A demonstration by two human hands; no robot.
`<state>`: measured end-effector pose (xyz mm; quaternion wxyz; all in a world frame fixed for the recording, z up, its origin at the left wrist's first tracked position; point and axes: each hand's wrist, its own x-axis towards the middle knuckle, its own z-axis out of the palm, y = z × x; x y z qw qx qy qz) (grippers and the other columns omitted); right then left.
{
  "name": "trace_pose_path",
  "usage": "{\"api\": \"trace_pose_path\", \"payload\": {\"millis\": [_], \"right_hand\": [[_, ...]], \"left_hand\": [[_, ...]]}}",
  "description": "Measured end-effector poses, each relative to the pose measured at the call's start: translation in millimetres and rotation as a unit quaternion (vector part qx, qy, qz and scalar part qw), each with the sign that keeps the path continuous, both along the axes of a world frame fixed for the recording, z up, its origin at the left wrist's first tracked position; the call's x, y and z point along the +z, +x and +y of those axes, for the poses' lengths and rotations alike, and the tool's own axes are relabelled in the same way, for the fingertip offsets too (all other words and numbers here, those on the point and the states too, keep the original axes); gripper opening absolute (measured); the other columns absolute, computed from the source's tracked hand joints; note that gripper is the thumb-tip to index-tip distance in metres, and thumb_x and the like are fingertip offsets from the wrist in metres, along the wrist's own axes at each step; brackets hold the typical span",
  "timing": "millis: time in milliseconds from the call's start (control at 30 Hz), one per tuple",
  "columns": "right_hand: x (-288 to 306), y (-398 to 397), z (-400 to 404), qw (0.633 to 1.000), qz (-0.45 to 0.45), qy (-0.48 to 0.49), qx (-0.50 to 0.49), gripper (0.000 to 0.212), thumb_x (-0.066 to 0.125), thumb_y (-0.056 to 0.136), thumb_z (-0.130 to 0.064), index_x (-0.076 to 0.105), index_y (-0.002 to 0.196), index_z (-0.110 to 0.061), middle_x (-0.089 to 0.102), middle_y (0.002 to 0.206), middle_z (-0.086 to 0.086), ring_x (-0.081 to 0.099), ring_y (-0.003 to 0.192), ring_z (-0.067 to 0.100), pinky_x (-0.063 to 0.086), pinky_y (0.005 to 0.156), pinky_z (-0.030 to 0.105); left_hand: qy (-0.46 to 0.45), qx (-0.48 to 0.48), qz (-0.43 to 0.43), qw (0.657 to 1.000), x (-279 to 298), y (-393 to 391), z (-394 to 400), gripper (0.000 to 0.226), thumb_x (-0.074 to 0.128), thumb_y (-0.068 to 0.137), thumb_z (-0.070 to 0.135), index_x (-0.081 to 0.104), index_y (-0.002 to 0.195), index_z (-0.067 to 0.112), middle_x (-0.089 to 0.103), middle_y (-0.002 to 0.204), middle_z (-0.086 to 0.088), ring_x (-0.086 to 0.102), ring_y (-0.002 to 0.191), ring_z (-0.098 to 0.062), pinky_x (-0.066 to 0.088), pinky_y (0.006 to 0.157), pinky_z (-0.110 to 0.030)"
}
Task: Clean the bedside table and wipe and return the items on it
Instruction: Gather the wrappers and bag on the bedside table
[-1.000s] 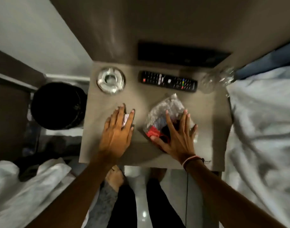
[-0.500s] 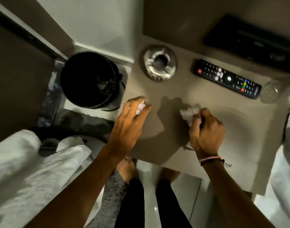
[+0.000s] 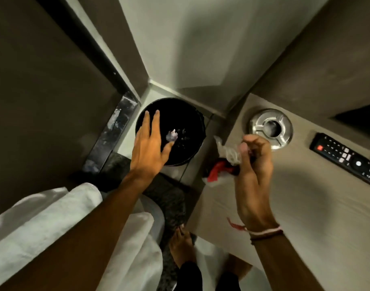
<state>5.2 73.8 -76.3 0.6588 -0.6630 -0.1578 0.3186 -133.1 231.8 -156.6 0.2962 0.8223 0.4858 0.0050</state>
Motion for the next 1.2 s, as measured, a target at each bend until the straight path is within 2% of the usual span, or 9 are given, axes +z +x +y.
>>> {"api": "trace_pose_path", "payload": {"millis": [133,233,333,367,433,533,700,900,1200], "right_hand": [[-19,-11,67,0.995,-0.081,0.025,-0.045,0.008,0.053,0.100,0.000,0.053,0.100,-0.008,0.054,0.093,0.009,0.056,0.085,0.011,0.050,0.080,0.023],[-53,-23,104,0.981,-0.168,-0.090,0.029,0.010,0.067,0.092,-0.005,0.062,0.094,-0.013,0.063,0.101,0.014,0.064,0.093,0.020,0.050,0.090,0.027],[-71,-32,105,0.845,-0.253,-0.353,0.313,0.029,0.064,0.091,-0.002,0.066,0.120,-0.005,0.055,0.141,0.022,0.043,0.140,0.033,0.021,0.124,0.034],[-69,-33,100,0.806,-0.261,-0.398,0.352,0.041,0.062,0.092,0.000,0.060,0.133,-0.006,0.044,0.153,0.021,0.028,0.150,0.031,0.014,0.126,0.035],[-60,-29,88,0.784,-0.299,-0.428,0.337,0.050,0.062,0.092,0.000,0.055,0.140,-0.008,0.033,0.160,0.017,0.017,0.154,0.029,0.011,0.125,0.035],[-39,-17,60,0.788,-0.336,-0.409,0.314,0.041,0.061,0.090,-0.002,0.063,0.131,-0.007,0.042,0.156,0.015,0.020,0.154,0.028,0.013,0.125,0.034],[-24,5,-2,0.842,-0.400,-0.321,0.166,0.023,0.070,0.084,-0.003,0.071,0.108,-0.006,0.065,0.121,0.020,0.060,0.117,0.036,0.056,0.094,0.049],[-7,69,-98,0.811,-0.421,-0.402,0.061,0.052,0.062,0.093,-0.034,0.052,0.137,-0.009,0.051,0.139,0.016,0.050,0.127,0.032,0.046,0.101,0.050],[16,137,-209,0.782,-0.375,-0.497,0.020,0.075,0.060,0.088,-0.057,0.034,0.148,-0.020,0.038,0.152,0.015,0.037,0.142,0.034,0.038,0.111,0.059]], "left_hand": [[0.058,0.054,-0.050,0.996,10,-29,6,0.056,0.050,0.101,0.028,0.029,0.151,0.010,0.029,0.157,-0.021,0.039,0.140,-0.040,0.039,0.113,-0.053],[0.096,0.062,-0.061,0.992,18,-49,13,0.045,0.048,0.102,0.023,0.038,0.143,0.009,0.038,0.147,-0.017,0.051,0.128,-0.037,0.046,0.104,-0.055],[0.116,0.052,-0.034,0.991,25,-65,20,0.042,0.049,0.101,0.024,0.041,0.140,0.011,0.040,0.142,-0.016,0.056,0.118,-0.037,0.048,0.100,-0.053],[0.120,0.049,-0.024,0.991,26,-68,21,0.042,0.049,0.101,0.025,0.042,0.140,0.011,0.040,0.142,-0.015,0.055,0.118,-0.037,0.048,0.100,-0.053],[0.127,0.046,-0.012,0.991,31,-69,22,0.040,0.049,0.101,0.025,0.044,0.139,0.012,0.041,0.141,-0.015,0.054,0.119,-0.037,0.047,0.100,-0.054],[0.129,0.018,0.000,0.991,40,-57,17,0.037,0.050,0.100,0.022,0.047,0.135,0.011,0.044,0.140,-0.017,0.054,0.120,-0.037,0.046,0.100,-0.055],[0.135,-0.082,0.029,0.987,55,-19,-8,0.043,0.048,0.099,0.031,0.050,0.136,0.009,0.047,0.143,-0.020,0.051,0.126,-0.041,0.044,0.100,-0.055],[0.151,-0.208,0.025,0.966,78,57,-54,0.060,0.045,0.095,0.048,0.049,0.141,0.009,0.047,0.145,-0.023,0.052,0.126,-0.042,0.045,0.098,-0.053],[0.166,-0.285,0.068,0.942,100,144,-123,0.083,0.032,0.087,0.067,0.031,0.152,0.016,0.034,0.154,-0.026,0.043,0.135,-0.044,0.040,0.105,-0.057]]}}
